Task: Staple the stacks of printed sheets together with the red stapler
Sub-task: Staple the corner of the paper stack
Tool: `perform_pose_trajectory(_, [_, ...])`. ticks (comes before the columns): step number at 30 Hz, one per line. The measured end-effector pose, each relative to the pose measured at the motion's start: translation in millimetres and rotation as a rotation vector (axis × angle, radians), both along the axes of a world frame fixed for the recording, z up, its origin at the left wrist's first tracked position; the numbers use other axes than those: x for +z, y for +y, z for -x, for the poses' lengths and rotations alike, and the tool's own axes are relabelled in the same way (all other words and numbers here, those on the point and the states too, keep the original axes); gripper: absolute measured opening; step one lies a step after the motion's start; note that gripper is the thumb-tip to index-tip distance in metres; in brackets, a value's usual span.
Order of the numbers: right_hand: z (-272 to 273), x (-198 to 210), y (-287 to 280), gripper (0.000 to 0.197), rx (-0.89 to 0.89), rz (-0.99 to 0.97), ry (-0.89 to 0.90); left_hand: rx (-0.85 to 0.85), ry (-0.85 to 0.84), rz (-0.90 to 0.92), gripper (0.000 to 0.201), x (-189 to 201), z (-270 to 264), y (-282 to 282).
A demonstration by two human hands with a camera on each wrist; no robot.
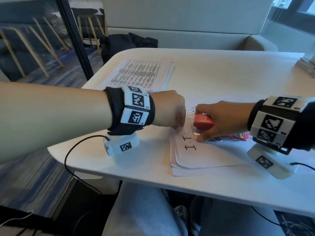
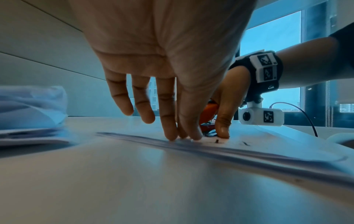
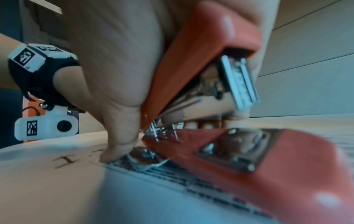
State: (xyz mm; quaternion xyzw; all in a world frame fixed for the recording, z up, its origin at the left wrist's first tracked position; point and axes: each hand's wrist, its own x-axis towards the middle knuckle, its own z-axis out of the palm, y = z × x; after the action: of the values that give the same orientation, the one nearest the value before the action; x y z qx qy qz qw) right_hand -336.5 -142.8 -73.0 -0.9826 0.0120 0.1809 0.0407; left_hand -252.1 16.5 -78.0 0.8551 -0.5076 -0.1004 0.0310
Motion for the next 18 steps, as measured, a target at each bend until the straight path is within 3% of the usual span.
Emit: perform_pose_trajectory(18, [-6.4,-4.4,-2.7,0.049,0.037,0.002,0.025,-0.001,-0.099,-0.092,0.021,-7.0,10.4,5.7])
